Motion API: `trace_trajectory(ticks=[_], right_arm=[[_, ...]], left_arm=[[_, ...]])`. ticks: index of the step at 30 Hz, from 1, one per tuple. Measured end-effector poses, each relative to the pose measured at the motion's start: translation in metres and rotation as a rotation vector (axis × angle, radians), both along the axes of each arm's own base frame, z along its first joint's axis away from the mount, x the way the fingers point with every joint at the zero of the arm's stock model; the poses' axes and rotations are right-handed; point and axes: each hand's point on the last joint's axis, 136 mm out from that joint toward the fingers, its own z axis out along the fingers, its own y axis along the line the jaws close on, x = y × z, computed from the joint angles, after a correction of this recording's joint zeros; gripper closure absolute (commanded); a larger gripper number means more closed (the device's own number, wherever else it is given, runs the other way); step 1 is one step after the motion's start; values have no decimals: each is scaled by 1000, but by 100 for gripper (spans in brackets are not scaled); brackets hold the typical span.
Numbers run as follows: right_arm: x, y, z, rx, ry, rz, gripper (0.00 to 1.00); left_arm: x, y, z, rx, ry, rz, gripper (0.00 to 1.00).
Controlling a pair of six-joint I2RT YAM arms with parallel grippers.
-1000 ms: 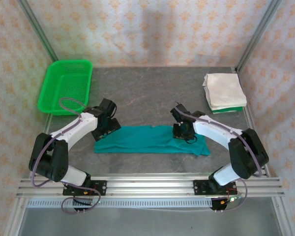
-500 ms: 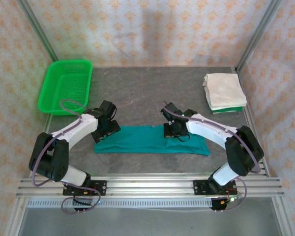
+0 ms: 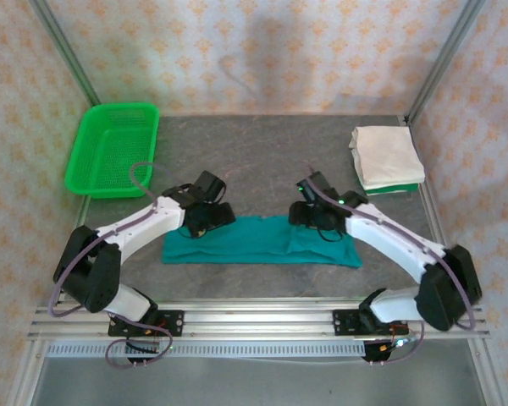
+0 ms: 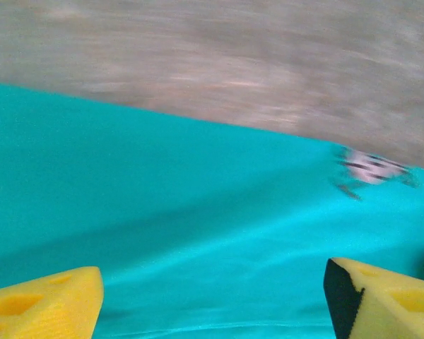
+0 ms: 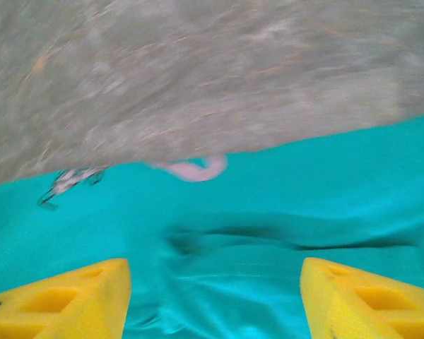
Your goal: Fold and stack the t-shirts
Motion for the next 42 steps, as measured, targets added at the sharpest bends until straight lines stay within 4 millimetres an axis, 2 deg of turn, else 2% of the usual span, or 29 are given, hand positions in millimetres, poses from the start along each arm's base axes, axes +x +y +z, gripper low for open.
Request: trace_trajectory(ticks=[3, 6, 9, 12, 15, 17, 20, 21, 28, 29, 35, 39, 42], right_arm=[[-11, -40, -17, 42, 23, -176, 44], [-26, -56, -31, 78, 50, -258, 52], [-32, -53, -33, 128, 64, -270, 58], [-32, -41, -36, 202, 79, -257, 67], [-33, -29, -44, 276, 102, -250, 72], [-35, -23, -52, 310, 130, -251, 74], [-38, -21, -66, 317, 173, -272, 79], [-39, -23, -70, 310, 184, -282, 81], [-43, -40, -105, 208, 281, -371, 81], [-40, -39, -105, 207, 283, -374, 81], [-1, -33, -104, 174, 265, -361, 79], [43, -27, -102, 121, 237, -320, 76], [83, -21, -101, 84, 208, -284, 73]], left_arm=[[5, -54, 3, -52, -16, -121, 45], [6, -105, 2, -69, -14, -235, 61], [1, -152, 3, -99, -18, -338, 72], [-4, -190, 2, -139, -5, -410, 83], [-2, -209, -15, -153, 33, -435, 85], [0, -212, -34, -137, 67, -435, 86], [-4, -204, -65, -86, 134, -428, 86], [-5, -203, -68, -83, 144, -430, 86], [-5, -195, -67, -92, 137, -429, 80], [-6, -194, -67, -92, 137, -429, 79], [-7, -188, -63, -99, 129, -424, 72], [-2, -173, -53, -80, 106, -395, 71], [6, -159, -35, -76, 66, -363, 70]])
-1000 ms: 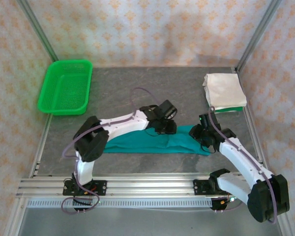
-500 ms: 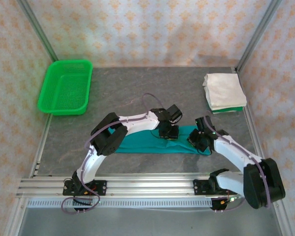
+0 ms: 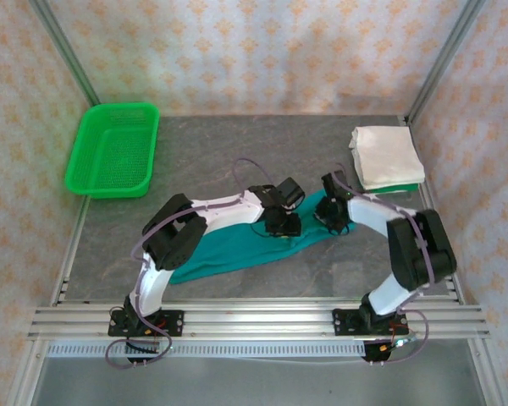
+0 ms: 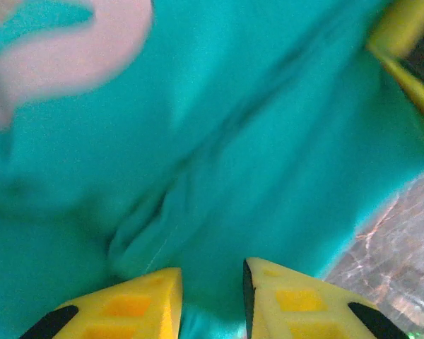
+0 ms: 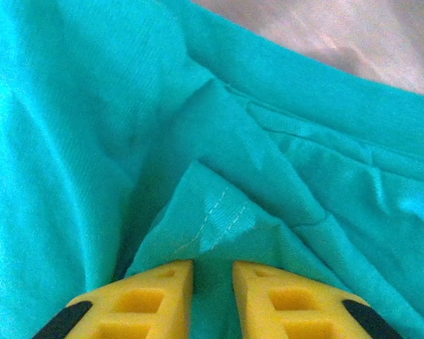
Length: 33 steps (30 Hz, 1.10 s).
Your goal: Fold and stack the t-shirts
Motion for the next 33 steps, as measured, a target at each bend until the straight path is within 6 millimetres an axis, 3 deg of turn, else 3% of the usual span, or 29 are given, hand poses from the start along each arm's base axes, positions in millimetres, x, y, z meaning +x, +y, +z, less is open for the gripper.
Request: trace_trajectory(ticks=[7, 8, 12, 15, 20, 27, 30, 33], right_arm=[[100, 28, 8, -27, -87, 128, 59], [112, 33, 9, -26, -97, 150, 57], [159, 52, 15, -17, -146, 236, 46], [179, 60, 23, -18, -181, 275, 37], [175, 59, 45, -26, -219, 306, 32], [111, 42, 88, 35, -301, 213, 35], [89, 35, 88, 67, -313, 161, 35], [71, 30, 74, 87, -288, 118, 35]], left_arm=[[7, 56, 54, -18, -108, 116, 64], [7, 68, 58, -14, -121, 140, 68], [7, 120, 55, 32, -136, 244, 69], [5, 158, 42, 82, -123, 309, 65], [-7, 204, 24, 161, -95, 360, 60], [-14, 260, 3, 259, -49, 401, 63], [-22, 264, -6, 281, -31, 364, 64], [-34, 265, -16, 292, -1, 322, 65]])
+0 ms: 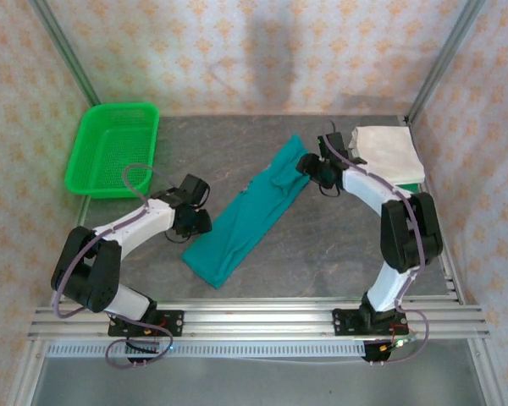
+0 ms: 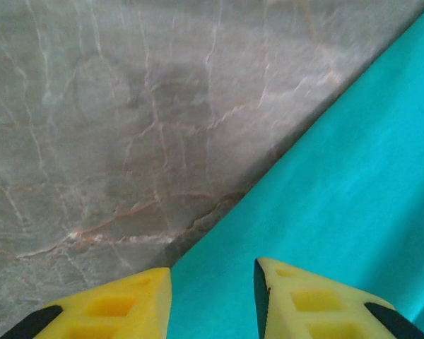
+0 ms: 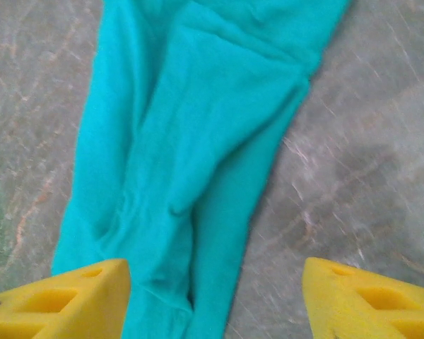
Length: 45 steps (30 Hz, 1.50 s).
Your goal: Fold and stack the t-shirts
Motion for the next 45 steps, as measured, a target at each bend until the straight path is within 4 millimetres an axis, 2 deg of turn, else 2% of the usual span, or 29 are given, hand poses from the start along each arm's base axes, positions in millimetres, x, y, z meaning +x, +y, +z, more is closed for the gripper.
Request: trace_trajectory(ticks=[4, 8, 14, 19, 23, 27, 36, 40, 45], right_arm=[[-13, -4, -16, 3, 45, -22, 35], [-11, -4, -15, 8, 43, -32, 41], [25, 6, -22, 11, 44, -44, 62], [55, 17, -39, 23, 62, -42, 69], [68, 28, -56, 53, 94, -24, 80], [81, 38, -66, 71, 115, 5, 84], [143, 73, -64, 106, 81, 115, 83], [163, 86, -60, 104, 62, 150, 74], [165, 92, -55, 66, 61, 181, 57]], left_arm=[[-16, 4, -13, 12, 50, -18, 69], [-32, 9, -25, 22, 95, -17, 79], [-42, 8, -26, -2, 101, 2, 94], [-50, -1, -26, -7, 101, -15, 97], [-58, -14, -26, -10, 106, -39, 98], [-66, -25, -27, -20, 104, -55, 98], [-68, -67, -26, -115, 76, -90, 100], [-67, -89, -26, -166, 61, -109, 99], [-66, -97, -25, -191, 56, -91, 97]])
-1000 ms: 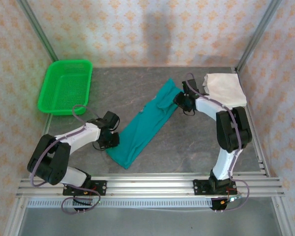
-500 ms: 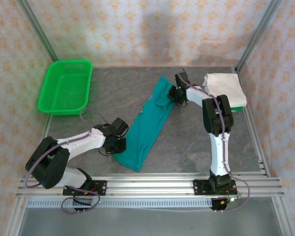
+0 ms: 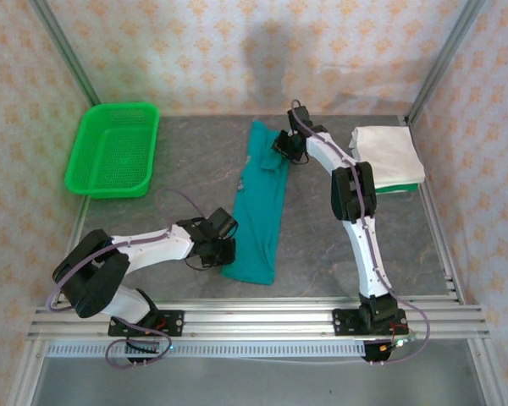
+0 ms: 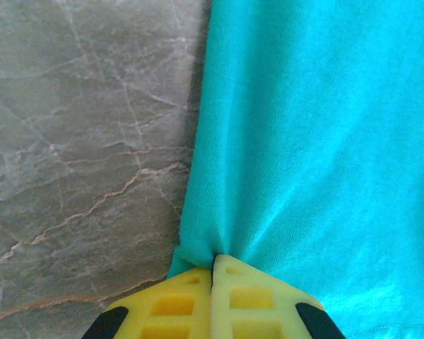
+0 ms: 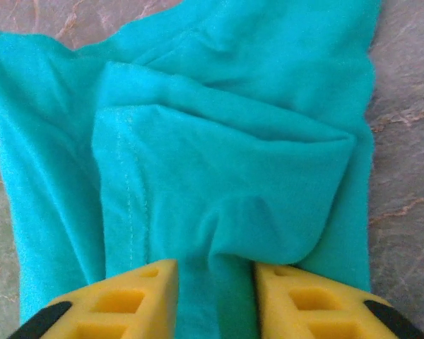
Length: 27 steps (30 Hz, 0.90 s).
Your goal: Fold and stack the t-shirts
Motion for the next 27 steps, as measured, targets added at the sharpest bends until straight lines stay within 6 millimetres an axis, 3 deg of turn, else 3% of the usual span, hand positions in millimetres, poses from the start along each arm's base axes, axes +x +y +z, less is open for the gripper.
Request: trace_trajectory(ticks=[3, 6, 10, 14, 17, 20, 27], right_arm=[[-2, -7, 3, -44, -8, 5, 47], [-14, -17, 9, -96, -8, 4, 47], [-31, -21, 32, -123, -28, 21, 60], [-40, -3, 46, -121, -60, 64, 72], [-50, 14, 39, -116, -51, 92, 83], [-60, 21, 25, -121, -15, 102, 86], [-69, 1, -8, -149, 70, 40, 84]], left_arm=[[0, 0, 0, -2, 1, 14, 95], [-1, 2, 0, -8, -2, 25, 94], [-1, 2, 0, -10, -2, 29, 94], [-1, 2, 0, -10, -2, 29, 94], [-1, 2, 0, -9, -3, 29, 94], [-1, 2, 0, -7, -5, 31, 94], [-1, 6, -1, 1, -13, 35, 94]])
